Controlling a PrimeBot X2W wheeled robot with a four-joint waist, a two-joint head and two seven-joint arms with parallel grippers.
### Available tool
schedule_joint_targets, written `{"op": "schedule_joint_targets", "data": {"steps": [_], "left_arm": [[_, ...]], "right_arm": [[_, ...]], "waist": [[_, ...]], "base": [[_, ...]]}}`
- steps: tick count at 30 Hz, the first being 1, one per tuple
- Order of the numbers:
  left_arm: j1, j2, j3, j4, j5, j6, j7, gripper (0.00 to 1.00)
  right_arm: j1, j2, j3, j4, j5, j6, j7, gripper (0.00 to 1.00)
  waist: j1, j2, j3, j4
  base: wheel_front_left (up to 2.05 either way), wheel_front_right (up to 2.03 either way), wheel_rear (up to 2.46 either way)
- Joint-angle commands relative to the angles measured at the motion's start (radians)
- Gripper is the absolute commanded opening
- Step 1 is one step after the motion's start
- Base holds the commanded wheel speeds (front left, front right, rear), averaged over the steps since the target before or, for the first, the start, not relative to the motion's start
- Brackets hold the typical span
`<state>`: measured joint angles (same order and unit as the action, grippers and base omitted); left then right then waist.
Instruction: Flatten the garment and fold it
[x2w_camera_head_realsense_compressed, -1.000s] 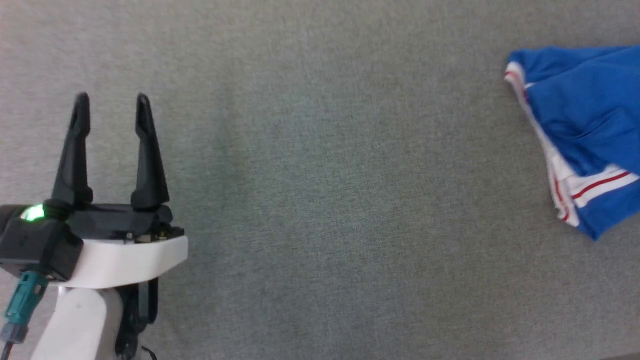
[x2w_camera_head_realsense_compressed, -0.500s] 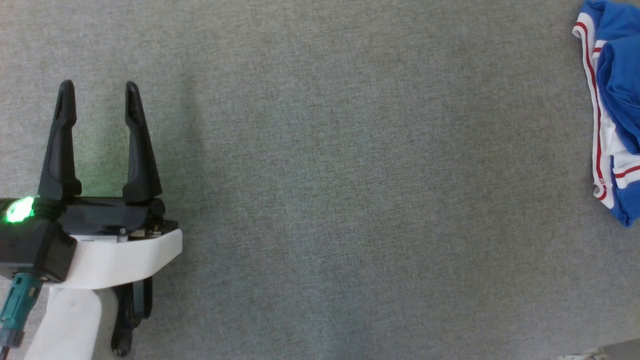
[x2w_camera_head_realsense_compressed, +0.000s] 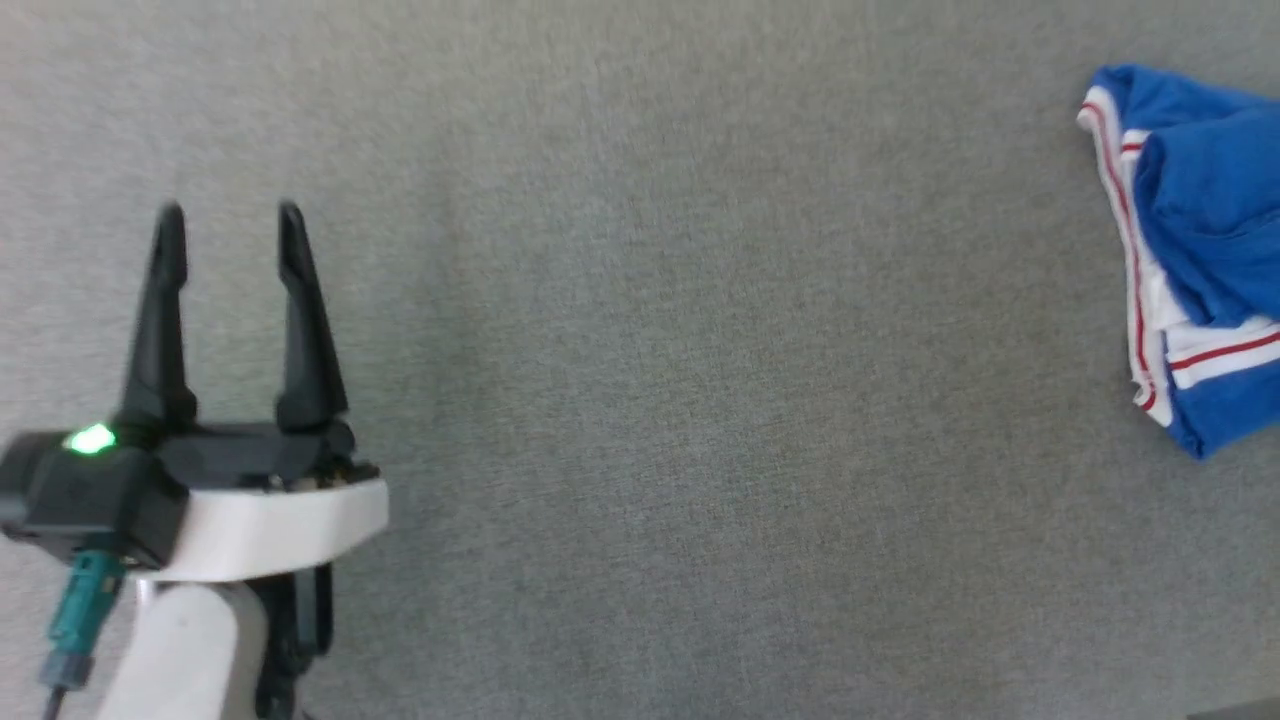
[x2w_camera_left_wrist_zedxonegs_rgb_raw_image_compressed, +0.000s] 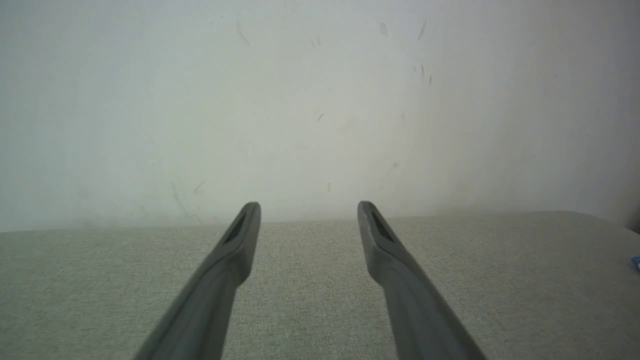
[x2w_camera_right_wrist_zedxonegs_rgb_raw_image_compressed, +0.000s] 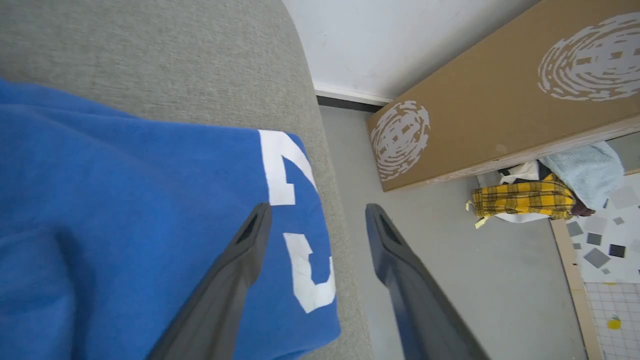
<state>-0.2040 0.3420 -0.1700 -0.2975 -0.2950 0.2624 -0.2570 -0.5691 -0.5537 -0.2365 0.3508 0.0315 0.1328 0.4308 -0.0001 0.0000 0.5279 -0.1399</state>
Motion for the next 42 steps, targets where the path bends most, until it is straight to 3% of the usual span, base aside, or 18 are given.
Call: {"op": "schedule_joint_targets", "data": {"steps": [1, 7, 16, 29, 37, 42], "left_arm": [[0.028, -0.015, 0.000, 0.014, -0.001, -0.010, -0.005, 1.00], [0.107, -0.062, 0.010, 0.056, -0.011, -0.025, -0.005, 1.00], [0.197, -0.085, 0.031, 0.137, -0.029, -0.050, -0.005, 1.00], [0.281, -0.091, 0.051, 0.212, -0.072, -0.033, 0.018, 1.00], [0.362, -0.089, 0.041, 0.225, -0.086, -0.040, 0.022, 1.00], [0.409, -0.098, 0.014, 0.228, -0.077, -0.048, 0.015, 1.00]], "right_arm": [[0.037, 0.037, -0.007, -0.015, 0.016, -0.002, -0.020, 1.00], [0.176, 0.184, 0.001, -0.099, 0.097, -0.002, -0.078, 1.00], [0.322, 0.283, 0.127, -0.261, 0.163, -0.002, -0.178, 1.00], [0.505, 0.449, 0.116, -0.426, 0.003, -0.002, -0.398, 1.00], [0.614, 0.498, 0.136, -0.423, -0.068, -0.002, -0.456, 1.00], [0.655, 0.503, 0.112, -0.385, -0.036, -0.002, -0.486, 1.00]], "waist": [[0.0001, 0.0000, -0.104, 0.028], [0.0001, 0.0000, -0.248, 0.059], [0.0001, 0.0000, -0.411, 0.094], [0.0001, 0.0000, -0.496, 0.146], [0.0001, 0.0000, -0.531, 0.146], [0.0001, 0.0000, -0.543, 0.149]], "base": [[0.00, 0.00, 0.00], [0.00, 0.00, 0.00], [0.00, 0.00, 0.00], [0.00, 0.00, 0.00], [0.00, 0.00, 0.00], [0.00, 0.00, 0.00]]}}
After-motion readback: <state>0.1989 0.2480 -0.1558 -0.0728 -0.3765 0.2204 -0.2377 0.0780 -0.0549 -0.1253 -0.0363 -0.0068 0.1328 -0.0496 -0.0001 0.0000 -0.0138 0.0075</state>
